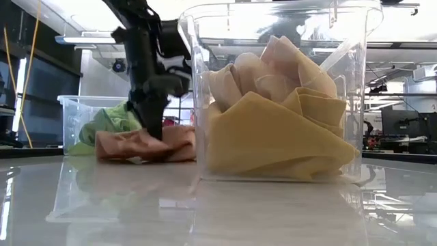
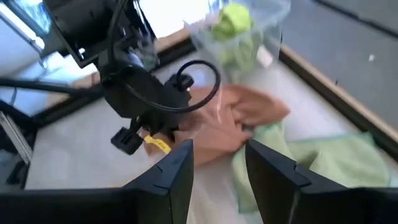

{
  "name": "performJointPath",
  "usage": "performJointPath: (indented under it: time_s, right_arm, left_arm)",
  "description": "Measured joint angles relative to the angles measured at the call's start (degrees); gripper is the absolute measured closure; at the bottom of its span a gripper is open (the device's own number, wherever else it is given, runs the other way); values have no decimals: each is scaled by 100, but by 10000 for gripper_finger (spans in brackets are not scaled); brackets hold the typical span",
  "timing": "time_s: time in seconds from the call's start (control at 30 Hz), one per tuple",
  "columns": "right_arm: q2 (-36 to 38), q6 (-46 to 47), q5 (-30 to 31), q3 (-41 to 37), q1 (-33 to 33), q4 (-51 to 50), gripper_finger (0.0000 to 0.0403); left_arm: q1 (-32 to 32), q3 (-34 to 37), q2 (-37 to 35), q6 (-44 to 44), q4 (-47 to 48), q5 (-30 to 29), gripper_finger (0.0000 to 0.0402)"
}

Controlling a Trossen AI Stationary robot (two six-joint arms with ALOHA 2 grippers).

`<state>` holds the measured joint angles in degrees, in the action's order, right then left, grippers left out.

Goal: Sort towels by color in basket
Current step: Put the orange towel into the bottom transparent bin

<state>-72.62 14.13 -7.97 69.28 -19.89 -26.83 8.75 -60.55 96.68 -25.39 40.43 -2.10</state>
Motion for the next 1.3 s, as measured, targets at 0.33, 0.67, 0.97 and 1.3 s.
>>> performJointPath:
  time_s: [0.33,0.67,0.97,1.3]
  right_arm:
    - [342,-128,-6,-2,-49,573,263]
    - [149,132,-375,1,-25,2037,261]
    - [-254,538,-861,0,97,3139,172]
    - [-761,90,-907,0,698,4058,155]
  left_arm:
    - [24,-68,-1876,-34,202,-237,399]
    - [29,-611,-3031,124,-848,-501,400]
    - [5,-712,-3072,874,-2649,-194,400]
    - [20,-713,-2841,1206,-4208,718,400]
